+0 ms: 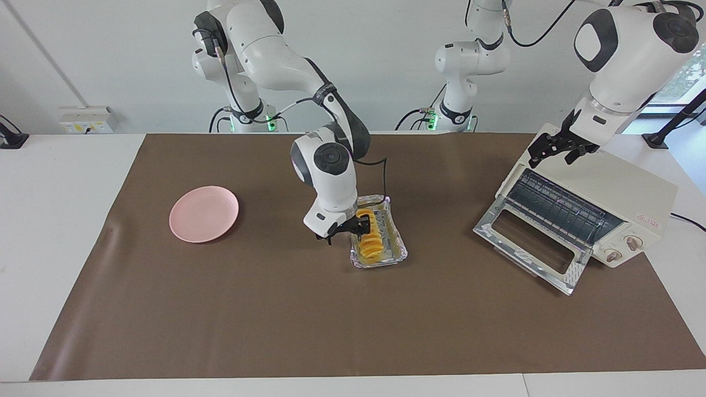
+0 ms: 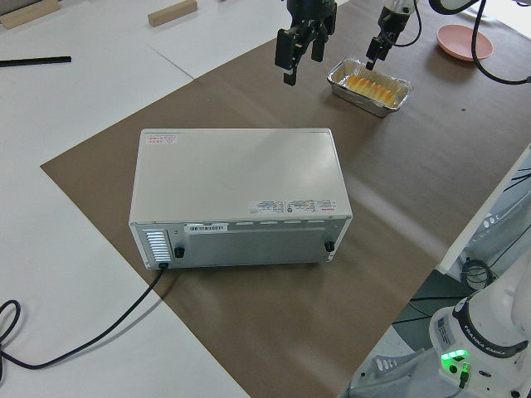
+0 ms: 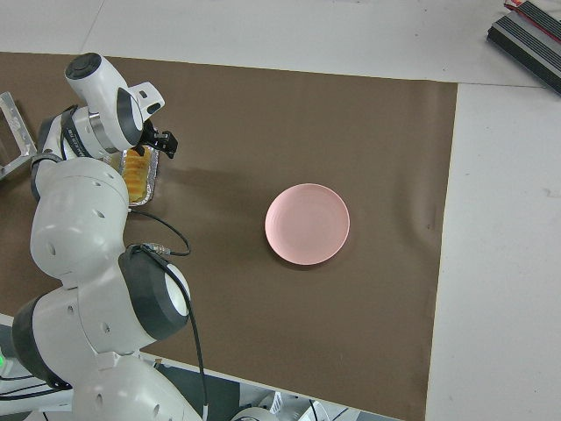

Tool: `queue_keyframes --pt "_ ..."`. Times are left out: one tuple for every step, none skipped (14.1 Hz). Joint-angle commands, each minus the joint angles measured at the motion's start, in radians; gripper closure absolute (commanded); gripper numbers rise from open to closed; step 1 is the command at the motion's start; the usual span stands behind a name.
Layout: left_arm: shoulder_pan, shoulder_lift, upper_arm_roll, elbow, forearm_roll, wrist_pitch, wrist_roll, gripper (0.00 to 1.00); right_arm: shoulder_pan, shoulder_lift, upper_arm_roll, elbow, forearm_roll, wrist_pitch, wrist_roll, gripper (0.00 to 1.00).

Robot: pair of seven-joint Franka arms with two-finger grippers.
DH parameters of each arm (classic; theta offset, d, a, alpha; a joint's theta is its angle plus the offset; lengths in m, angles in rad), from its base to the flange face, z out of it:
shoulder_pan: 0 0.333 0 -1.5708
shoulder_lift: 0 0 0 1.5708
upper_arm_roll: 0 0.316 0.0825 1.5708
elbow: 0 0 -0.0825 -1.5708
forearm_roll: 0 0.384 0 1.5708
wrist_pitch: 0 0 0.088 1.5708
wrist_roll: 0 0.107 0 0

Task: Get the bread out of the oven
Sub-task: 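Slide the foil tray with the right gripper beyond the pink plate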

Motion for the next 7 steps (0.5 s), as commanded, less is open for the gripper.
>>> queue_keyframes --pt "0.001 -0.034 0.010 -0.019 0.017 0.000 0.005 0.00 0.003 -0.039 -0.001 -0.062 -0.018 0.028 0.036 0.22" --pt "0.001 -0.034 0.010 -0.019 0.017 0.000 0.005 0.00 0.011 -0.041 -0.001 -0.071 -0.025 0.041 0.037 0.31" --pt "0.001 -0.034 0.010 -0.021 0.017 -0.001 0.005 0.00 0.014 -0.046 -0.001 -0.084 -0.025 0.057 0.037 0.36" --pt "-0.002 -0.034 0.010 -0.019 0.017 0.000 0.003 0.00 0.015 -0.046 -0.001 -0.093 -0.025 0.068 0.036 0.39" --pt "-0.008 -0.034 0.010 -0.021 0.017 -0.001 0.003 0.00 0.015 -0.047 -0.001 -0.099 -0.025 0.071 0.037 0.40" --pt "-0.009 -0.034 0.008 -0.021 0.017 0.000 0.003 0.00 0.017 -0.049 -0.001 -0.102 -0.025 0.071 0.037 0.41" --pt "-0.009 -0.034 0.010 -0.021 0.017 0.000 0.003 0.00 0.017 -0.053 -0.001 -0.107 -0.025 0.071 0.039 0.49"
